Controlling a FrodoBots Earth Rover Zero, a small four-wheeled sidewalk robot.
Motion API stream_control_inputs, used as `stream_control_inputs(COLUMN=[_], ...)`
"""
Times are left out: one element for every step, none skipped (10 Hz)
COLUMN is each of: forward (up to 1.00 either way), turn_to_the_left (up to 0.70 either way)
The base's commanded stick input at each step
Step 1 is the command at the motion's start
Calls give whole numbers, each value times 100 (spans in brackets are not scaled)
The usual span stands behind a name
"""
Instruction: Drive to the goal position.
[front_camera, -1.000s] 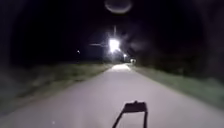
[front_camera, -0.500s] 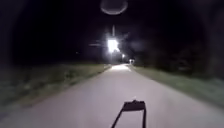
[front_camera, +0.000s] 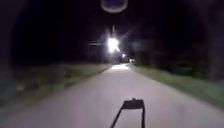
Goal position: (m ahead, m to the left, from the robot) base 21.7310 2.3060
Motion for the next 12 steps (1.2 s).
stream_control_inputs(forward=[70,70,70,70,70,70,70,70,70,70,70,70], turn_to_the_left=[1,7,13,14,14,14,14,14,14,14,14,14])
